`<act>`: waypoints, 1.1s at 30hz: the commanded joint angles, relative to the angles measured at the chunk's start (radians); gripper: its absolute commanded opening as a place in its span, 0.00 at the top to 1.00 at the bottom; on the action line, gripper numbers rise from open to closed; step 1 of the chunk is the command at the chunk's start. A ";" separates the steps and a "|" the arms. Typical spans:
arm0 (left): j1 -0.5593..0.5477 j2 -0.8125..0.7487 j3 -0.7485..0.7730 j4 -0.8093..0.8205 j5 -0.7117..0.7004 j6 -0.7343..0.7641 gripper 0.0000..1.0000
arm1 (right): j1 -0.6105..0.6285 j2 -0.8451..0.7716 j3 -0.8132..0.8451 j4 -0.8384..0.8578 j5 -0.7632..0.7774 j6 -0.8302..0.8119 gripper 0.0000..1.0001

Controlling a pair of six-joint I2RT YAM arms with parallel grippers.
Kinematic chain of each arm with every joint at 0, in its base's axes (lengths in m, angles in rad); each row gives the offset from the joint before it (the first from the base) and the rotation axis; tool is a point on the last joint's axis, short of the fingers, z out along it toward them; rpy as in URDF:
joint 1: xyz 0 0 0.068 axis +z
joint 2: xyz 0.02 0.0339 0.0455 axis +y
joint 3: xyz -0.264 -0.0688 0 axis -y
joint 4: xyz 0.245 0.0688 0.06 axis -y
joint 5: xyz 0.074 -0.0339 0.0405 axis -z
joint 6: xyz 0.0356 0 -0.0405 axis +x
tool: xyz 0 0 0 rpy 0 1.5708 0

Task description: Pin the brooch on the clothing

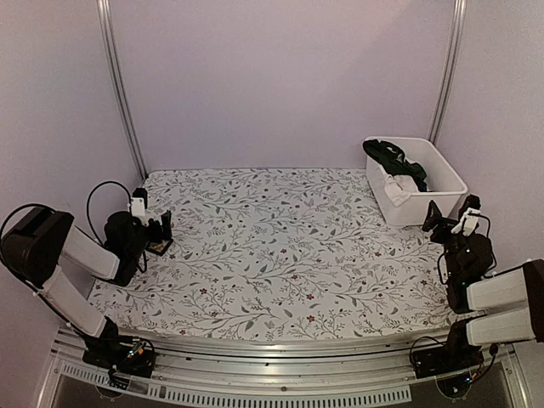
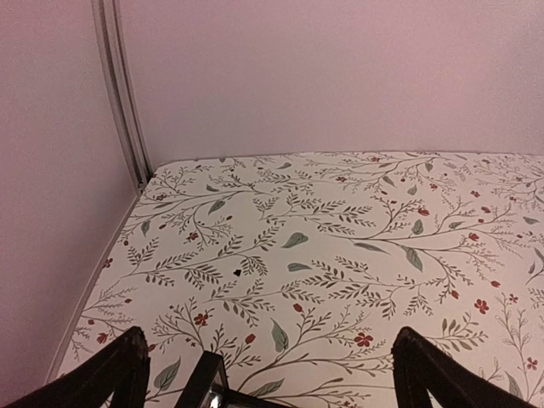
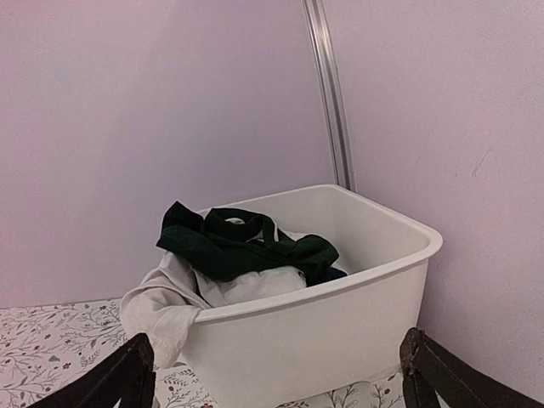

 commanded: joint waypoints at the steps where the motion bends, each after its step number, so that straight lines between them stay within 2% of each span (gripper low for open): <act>1: 0.004 -0.007 0.008 -0.004 -0.003 -0.005 0.00 | -0.005 -0.236 0.062 -0.371 -0.066 0.037 0.01; 2: 0.005 -0.009 0.006 0.001 0.000 -0.003 0.00 | -0.005 -0.288 0.124 -0.559 -0.064 0.066 0.01; 5: 0.004 -0.053 0.019 -0.052 0.037 0.013 0.00 | -0.004 -0.433 0.288 -0.862 -0.091 0.112 0.01; 9: 0.004 -0.158 0.190 -0.448 0.145 0.055 0.00 | -0.005 -0.467 0.539 -1.180 -0.113 0.150 0.01; 12: -0.005 -0.228 0.297 -0.716 0.382 0.173 0.11 | -0.004 -0.371 0.773 -1.405 -0.074 0.220 0.06; 14: -0.018 -0.293 0.374 -0.924 0.506 0.264 0.12 | -0.004 -0.257 0.941 -1.536 -0.063 0.248 0.09; 16: -0.036 -0.296 0.513 -1.223 0.560 0.351 0.12 | -0.004 -0.128 1.153 -1.667 -0.067 0.253 0.12; 19: -0.085 -0.286 0.716 -1.580 0.548 0.475 0.12 | -0.005 0.128 1.425 -1.857 -0.080 0.231 0.15; 22: -0.142 -0.282 0.867 -1.812 0.517 0.542 0.08 | -0.004 0.380 1.662 -1.938 -0.102 0.210 0.13; 24: -0.174 -0.272 0.951 -1.909 0.492 0.562 0.01 | -0.004 0.530 1.782 -1.947 -0.093 0.199 0.10; 28: -0.195 -0.215 1.061 -2.025 0.476 0.541 0.00 | -0.024 0.797 2.000 -1.952 -0.069 0.172 0.05; 33: -0.214 -0.121 1.145 -2.088 0.465 0.530 0.01 | -0.098 1.123 2.235 -1.965 -0.172 0.210 0.04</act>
